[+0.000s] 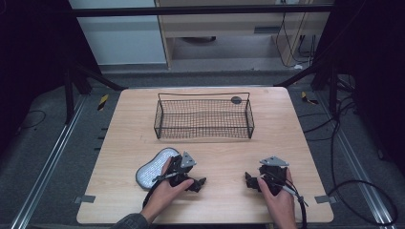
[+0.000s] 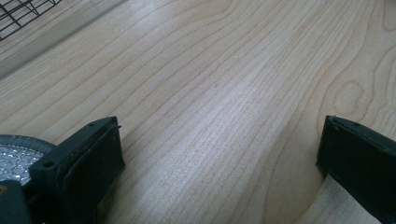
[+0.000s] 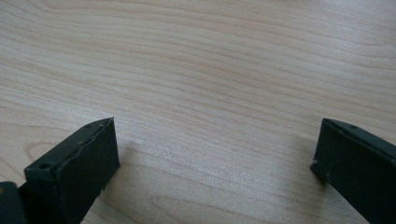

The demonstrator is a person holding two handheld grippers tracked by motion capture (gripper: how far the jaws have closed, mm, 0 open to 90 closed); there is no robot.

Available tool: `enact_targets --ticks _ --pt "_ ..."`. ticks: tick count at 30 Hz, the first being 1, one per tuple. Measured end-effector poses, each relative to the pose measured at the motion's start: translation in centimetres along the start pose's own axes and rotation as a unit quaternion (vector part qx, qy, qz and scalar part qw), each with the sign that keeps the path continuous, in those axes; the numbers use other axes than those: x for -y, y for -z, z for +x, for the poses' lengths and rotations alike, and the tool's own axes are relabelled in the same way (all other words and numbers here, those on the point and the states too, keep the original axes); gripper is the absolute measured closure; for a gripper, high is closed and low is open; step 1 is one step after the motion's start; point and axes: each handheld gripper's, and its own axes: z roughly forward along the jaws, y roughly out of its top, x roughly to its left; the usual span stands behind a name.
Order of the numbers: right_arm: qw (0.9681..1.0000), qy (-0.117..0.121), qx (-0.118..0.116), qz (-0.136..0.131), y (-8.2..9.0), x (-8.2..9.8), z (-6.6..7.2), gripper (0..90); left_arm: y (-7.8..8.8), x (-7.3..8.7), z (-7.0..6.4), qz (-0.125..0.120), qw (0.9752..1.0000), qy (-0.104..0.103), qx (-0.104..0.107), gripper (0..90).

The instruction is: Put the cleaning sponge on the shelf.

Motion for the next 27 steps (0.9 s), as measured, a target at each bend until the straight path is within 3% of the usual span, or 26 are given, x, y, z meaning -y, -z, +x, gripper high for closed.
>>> enact_targets --ticks 9,15,19,27 --pt "1.0 0.001 -0.001 -0.001 0.0 0.0 0.0 0.4 1.1 -0.6 -0.4 0.01 0.9998 -0.019 0.005 2.8" --pt "1.0 0.002 -0.003 -0.001 0.0 0.1 0.0 0.4 3.2 -0.9 -0.3 0.002 0.9996 -0.029 -0.005 4.1" --pt "1.0 0.005 -0.005 0.0 0.1 0.1 0.0 0.4 4.8 -1.2 0.8 0.005 0.9994 -0.029 -0.02 5.1" --pt "0.9999 0.009 -0.011 0.0 0.1 0.1 -0.1 0.4 7.0 -1.7 4.0 0.015 0.9985 -0.008 -0.052 4.9"
